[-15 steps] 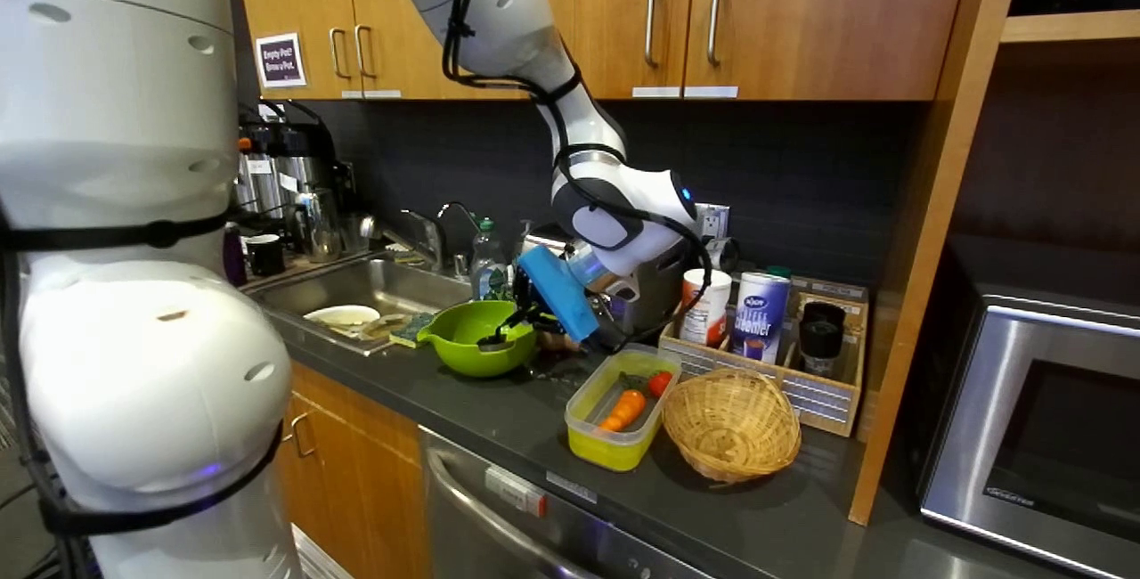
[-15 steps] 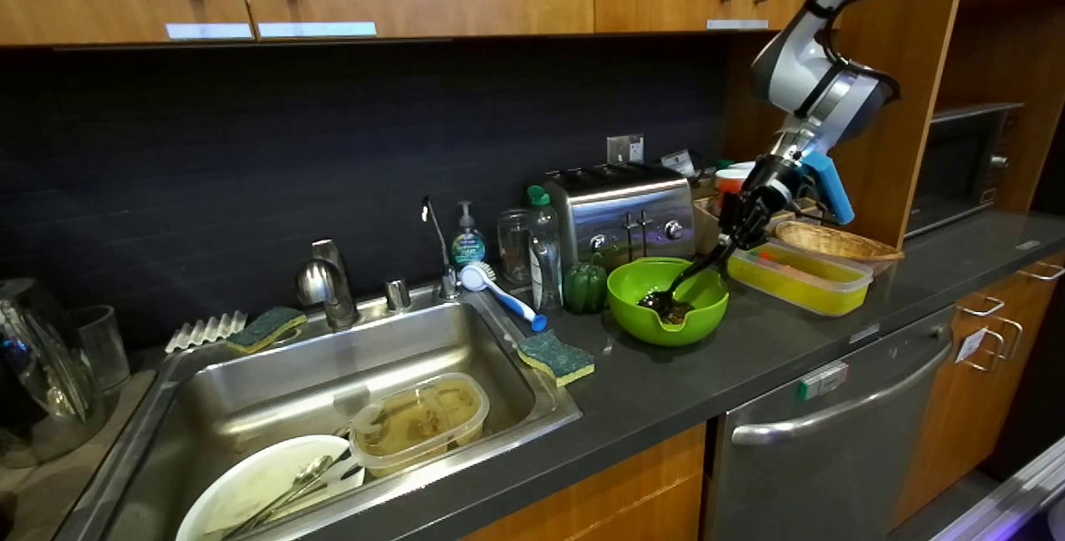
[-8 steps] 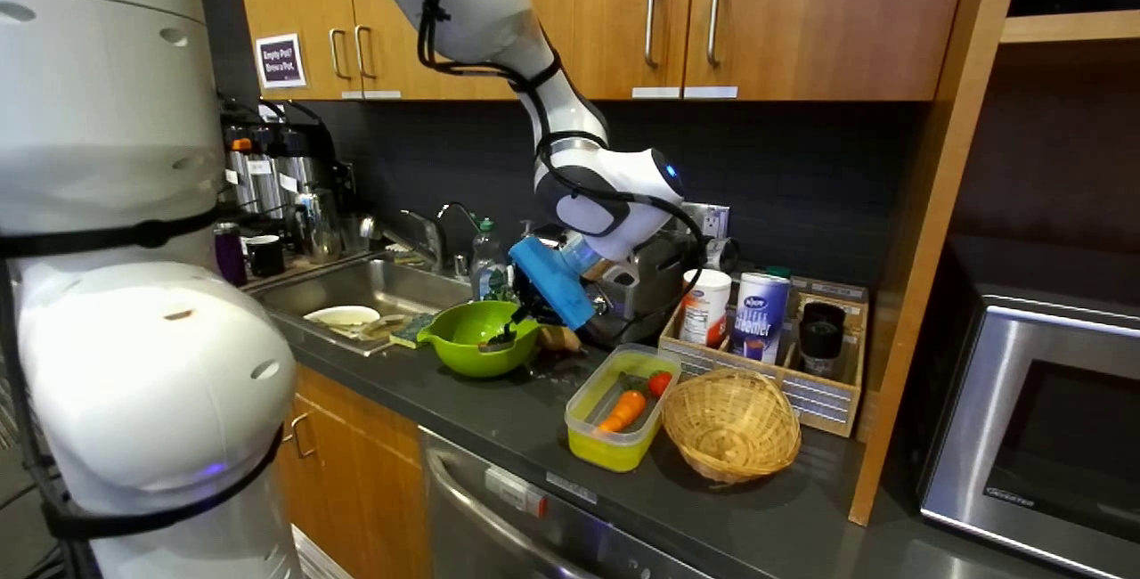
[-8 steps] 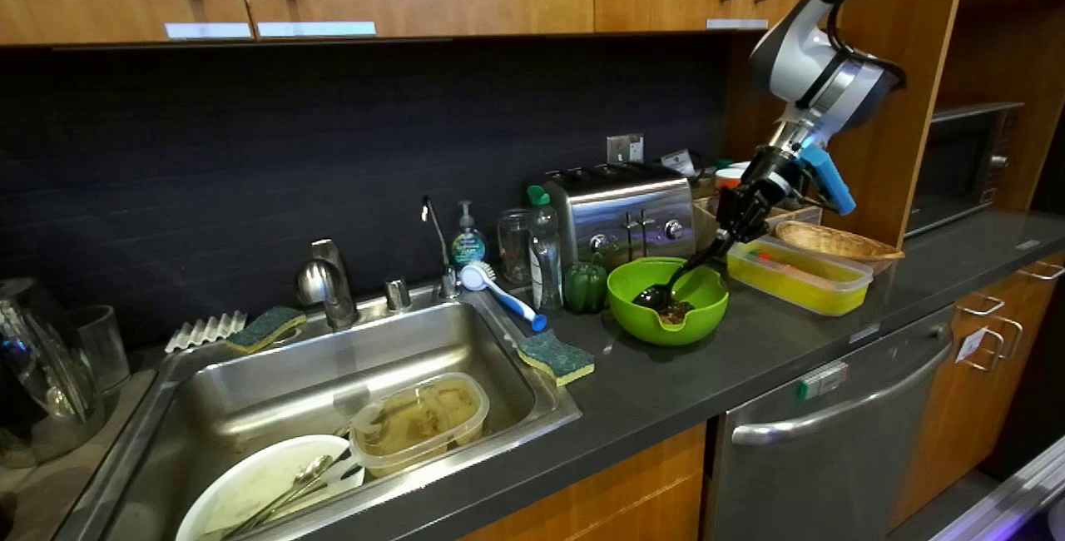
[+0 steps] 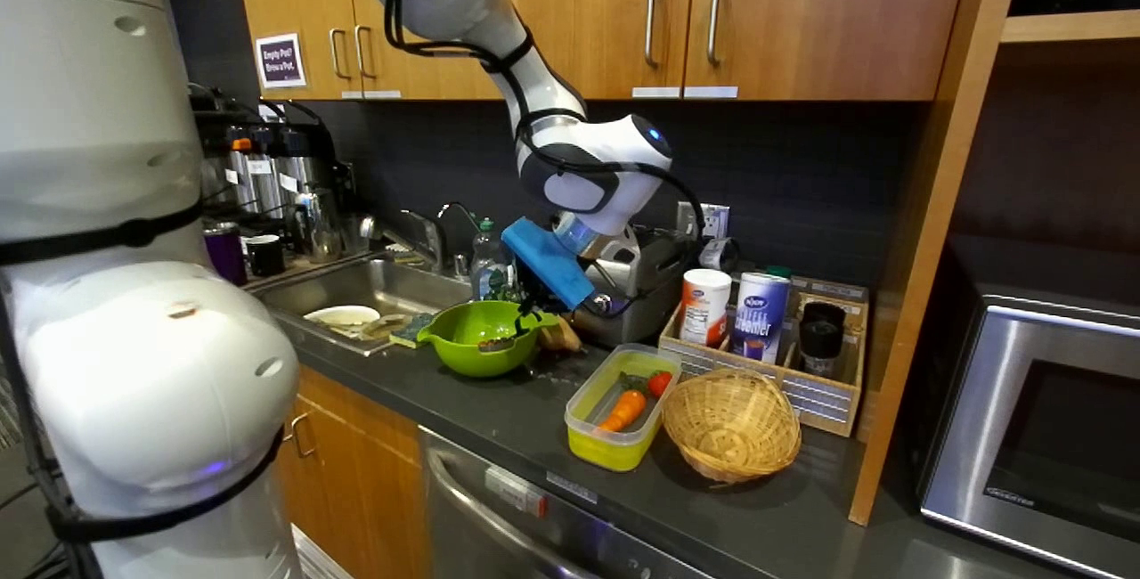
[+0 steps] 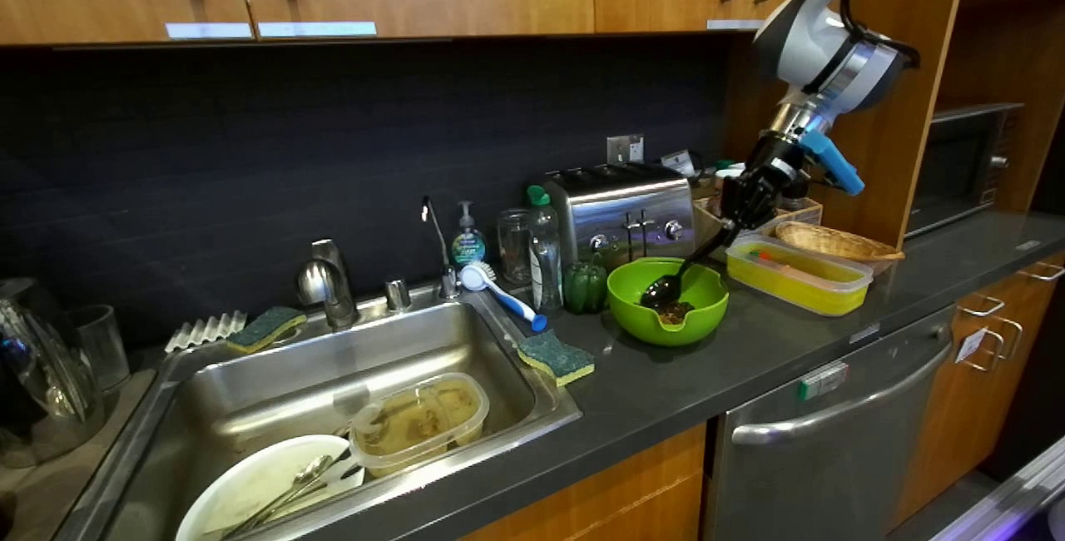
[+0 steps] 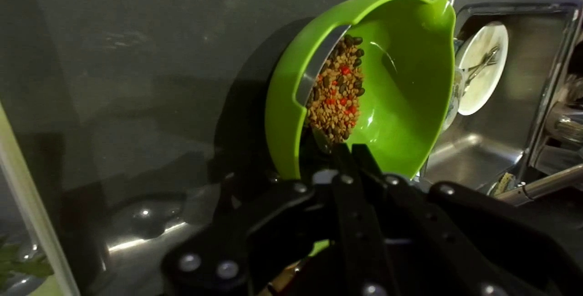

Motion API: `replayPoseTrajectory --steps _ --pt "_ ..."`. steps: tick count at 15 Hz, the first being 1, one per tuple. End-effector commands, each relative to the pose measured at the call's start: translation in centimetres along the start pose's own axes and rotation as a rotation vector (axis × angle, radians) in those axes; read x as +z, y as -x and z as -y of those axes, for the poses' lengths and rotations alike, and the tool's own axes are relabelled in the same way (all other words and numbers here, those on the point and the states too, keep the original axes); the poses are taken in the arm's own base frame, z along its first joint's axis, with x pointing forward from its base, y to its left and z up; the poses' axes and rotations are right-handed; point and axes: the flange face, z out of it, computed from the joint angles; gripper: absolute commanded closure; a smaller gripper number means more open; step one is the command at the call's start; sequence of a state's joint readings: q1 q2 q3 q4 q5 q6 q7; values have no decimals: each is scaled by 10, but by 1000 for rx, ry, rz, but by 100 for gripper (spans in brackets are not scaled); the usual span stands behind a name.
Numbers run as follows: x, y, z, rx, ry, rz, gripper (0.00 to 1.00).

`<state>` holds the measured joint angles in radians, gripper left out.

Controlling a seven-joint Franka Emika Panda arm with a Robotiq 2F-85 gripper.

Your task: Use the spoon to scoop up contents from the green bowl and put them inside the sink

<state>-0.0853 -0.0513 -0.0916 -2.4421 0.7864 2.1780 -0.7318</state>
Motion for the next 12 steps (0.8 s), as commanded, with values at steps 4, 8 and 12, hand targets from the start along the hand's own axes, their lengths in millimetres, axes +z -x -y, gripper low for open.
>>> replayPoseTrajectory --steps 4,8,12 --pt "-11 9 24 -30 133 -39 99" --pt "-15 13 39 -67 232 -53 99" --pt "-16 15 52 -89 308 -47 99"
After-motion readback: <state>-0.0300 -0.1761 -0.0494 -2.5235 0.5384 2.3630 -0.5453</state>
